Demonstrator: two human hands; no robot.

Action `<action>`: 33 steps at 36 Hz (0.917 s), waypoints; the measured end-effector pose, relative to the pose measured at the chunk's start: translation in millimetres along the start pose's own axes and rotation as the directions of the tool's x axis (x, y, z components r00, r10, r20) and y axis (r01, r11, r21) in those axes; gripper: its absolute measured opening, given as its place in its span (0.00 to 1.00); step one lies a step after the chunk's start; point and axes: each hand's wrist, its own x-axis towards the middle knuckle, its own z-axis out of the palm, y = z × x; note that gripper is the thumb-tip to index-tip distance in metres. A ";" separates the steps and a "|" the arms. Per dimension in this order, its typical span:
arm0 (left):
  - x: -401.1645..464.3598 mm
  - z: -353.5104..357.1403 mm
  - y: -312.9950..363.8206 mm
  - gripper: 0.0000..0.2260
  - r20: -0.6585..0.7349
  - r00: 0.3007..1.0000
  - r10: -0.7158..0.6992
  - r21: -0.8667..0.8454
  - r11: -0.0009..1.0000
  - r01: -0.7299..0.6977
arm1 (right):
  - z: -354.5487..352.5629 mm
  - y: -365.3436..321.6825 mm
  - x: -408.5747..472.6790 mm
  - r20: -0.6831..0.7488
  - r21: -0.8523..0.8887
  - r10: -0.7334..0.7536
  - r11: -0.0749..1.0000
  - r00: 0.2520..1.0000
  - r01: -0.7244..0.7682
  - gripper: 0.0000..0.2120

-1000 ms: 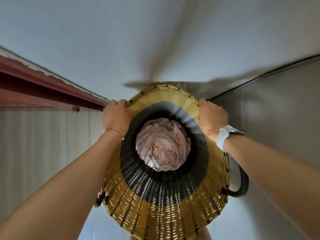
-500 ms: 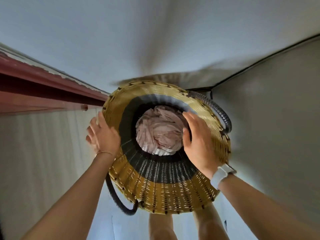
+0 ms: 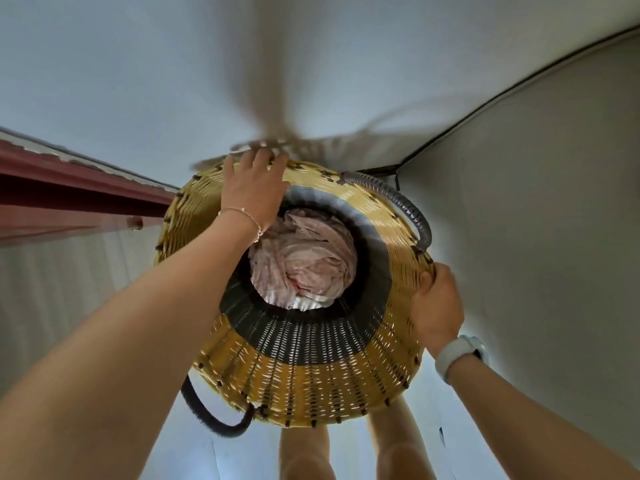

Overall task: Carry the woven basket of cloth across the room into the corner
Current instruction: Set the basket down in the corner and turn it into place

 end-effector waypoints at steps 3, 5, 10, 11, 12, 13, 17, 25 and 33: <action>12.2 -7.3 3.1 0.18 -0.018 0.999 0.028 0.054 0.998 -0.026 | -9.3 0.8 29.6 -0.018 -0.054 -0.080 0.995 0.997 0.079 0.12; 10.1 -9.1 -4.2 0.15 -0.030 0.999 -0.017 0.035 0.999 0.018 | -13.8 -8.8 42.0 -0.011 -0.111 -0.140 0.984 0.990 0.138 0.11; -13.2 4.3 -25.4 0.15 -0.084 0.970 -0.227 -0.075 0.972 0.221 | -22.0 -46.6 78.9 0.057 -0.181 -0.324 0.927 0.944 0.329 0.12; -16.5 6.7 -29.5 0.16 -0.094 0.960 -0.265 -0.076 0.963 0.259 | -23.4 -55.8 87.3 0.070 -0.192 -0.375 0.904 0.924 0.381 0.12; -20.4 8.2 -33.0 0.16 -0.102 0.947 -0.303 -0.077 0.952 0.297 | -24.2 -65.6 94.2 0.084 -0.212 -0.426 0.876 0.901 0.433 0.11; -24.2 9.6 -36.3 0.17 -0.106 0.933 -0.344 -0.081 0.938 0.337 | -25.2 -76.1 99.4 0.095 -0.243 -0.468 0.845 0.878 0.477 0.10; -36.3 15.5 -41.4 0.16 -0.066 0.869 -0.491 -0.161 0.865 0.476 | -25.5 -113.7 114.6 0.108 -0.315 -0.550 0.771 0.828 0.554 0.12; -42.2 17.1 -40.6 0.15 -0.059 0.820 -0.569 -0.204 0.811 0.548 | -24.9 -135.4 129.4 0.101 -0.342 -0.606 0.724 0.789 0.599 0.14; -32.1 11.8 -30.4 0.15 -0.076 0.824 -0.561 -0.268 0.808 0.525 | -35.0 -119.4 126.4 0.079 -0.330 -0.562 0.764 0.823 0.554 0.14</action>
